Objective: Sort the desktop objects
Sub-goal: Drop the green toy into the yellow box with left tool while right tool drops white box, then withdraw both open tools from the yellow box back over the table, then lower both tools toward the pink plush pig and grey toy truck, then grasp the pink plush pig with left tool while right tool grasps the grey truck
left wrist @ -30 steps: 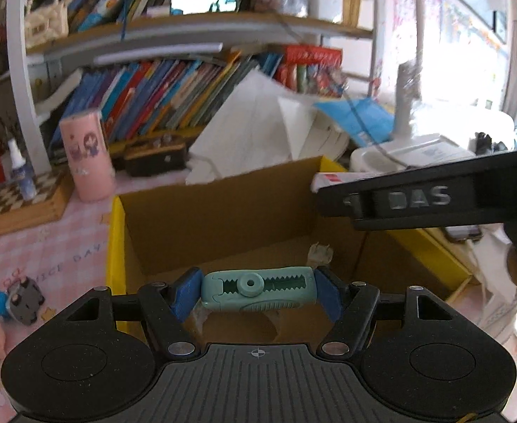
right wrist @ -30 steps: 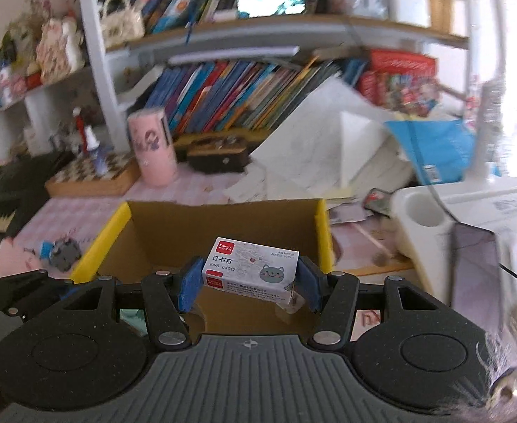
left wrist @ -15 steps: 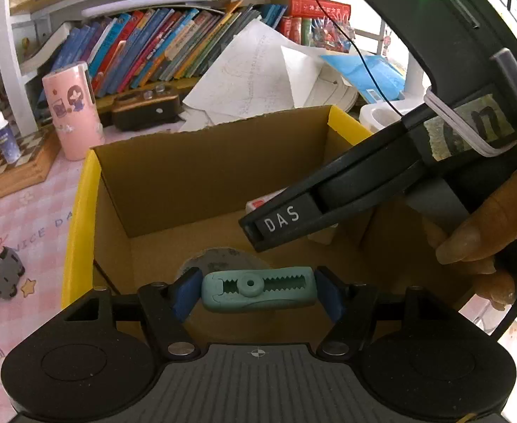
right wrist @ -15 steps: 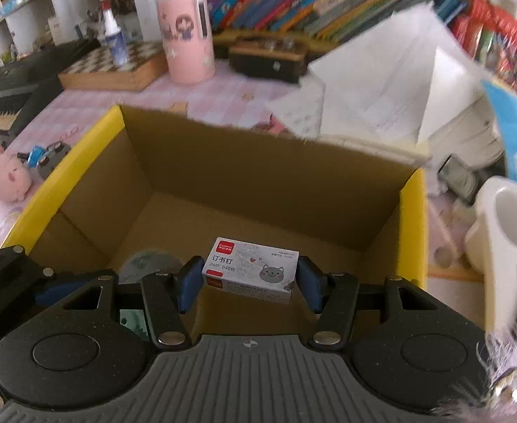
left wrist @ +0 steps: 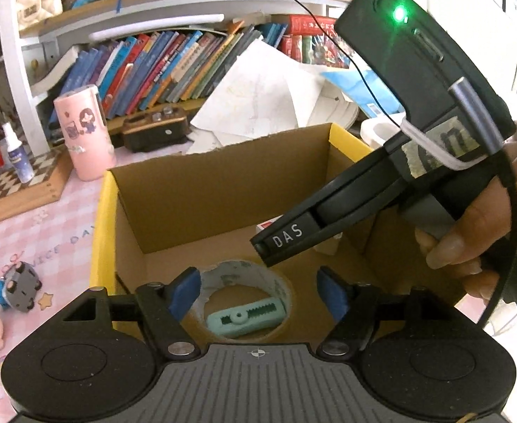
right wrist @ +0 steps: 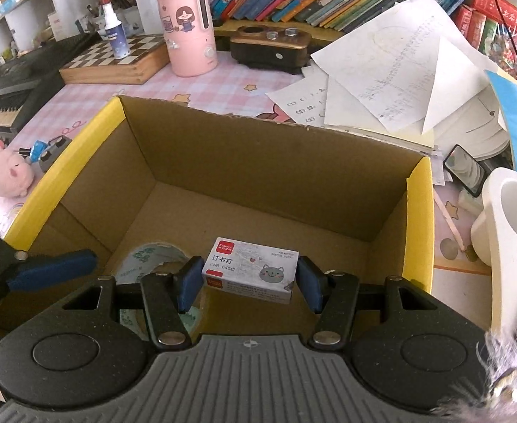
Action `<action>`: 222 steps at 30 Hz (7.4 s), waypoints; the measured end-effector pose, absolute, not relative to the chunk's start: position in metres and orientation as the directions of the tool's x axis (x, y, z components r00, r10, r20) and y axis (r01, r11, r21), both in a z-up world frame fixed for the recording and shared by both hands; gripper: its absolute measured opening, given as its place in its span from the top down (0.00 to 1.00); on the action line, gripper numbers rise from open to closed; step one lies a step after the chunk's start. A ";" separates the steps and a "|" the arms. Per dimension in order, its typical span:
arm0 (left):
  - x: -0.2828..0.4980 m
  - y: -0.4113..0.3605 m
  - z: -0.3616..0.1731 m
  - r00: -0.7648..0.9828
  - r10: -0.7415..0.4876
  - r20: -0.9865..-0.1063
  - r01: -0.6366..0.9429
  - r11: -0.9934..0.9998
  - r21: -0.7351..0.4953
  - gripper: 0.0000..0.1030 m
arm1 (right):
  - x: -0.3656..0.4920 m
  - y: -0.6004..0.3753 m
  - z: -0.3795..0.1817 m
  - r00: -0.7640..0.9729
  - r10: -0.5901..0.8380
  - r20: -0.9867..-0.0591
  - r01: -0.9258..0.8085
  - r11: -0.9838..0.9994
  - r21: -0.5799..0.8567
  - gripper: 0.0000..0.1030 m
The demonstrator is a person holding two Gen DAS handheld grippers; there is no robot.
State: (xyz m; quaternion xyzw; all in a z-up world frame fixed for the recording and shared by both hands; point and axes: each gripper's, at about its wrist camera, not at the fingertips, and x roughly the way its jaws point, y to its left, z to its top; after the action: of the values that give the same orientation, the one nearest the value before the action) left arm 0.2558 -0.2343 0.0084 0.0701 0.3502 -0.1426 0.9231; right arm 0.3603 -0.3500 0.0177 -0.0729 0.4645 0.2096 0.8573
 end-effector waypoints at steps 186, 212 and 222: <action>0.293 0.108 -0.042 0.719 -0.049 -0.693 -0.146 0.965 -0.220 0.12 | 0.375 -0.074 -0.008 0.579 0.378 -0.722 -0.332 0.918 0.215 0.27; 0.241 0.121 -0.020 0.751 -0.116 -0.650 -0.110 0.949 -0.296 0.38 | 0.363 -0.062 -0.018 0.586 0.349 -0.731 -0.344 0.924 0.166 0.49; 0.249 0.092 -0.034 0.716 -0.100 -0.691 0.009 0.991 -0.135 0.18 | 0.311 -0.088 0.000 0.617 0.329 -0.715 -0.312 0.936 0.161 0.49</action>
State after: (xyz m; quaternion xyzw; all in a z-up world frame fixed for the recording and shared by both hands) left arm 0.2492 0.0923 -0.0342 -0.0608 0.3758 -0.0295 0.9242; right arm 0.3108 -0.0882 -0.0002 0.0106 0.3996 0.1783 0.8991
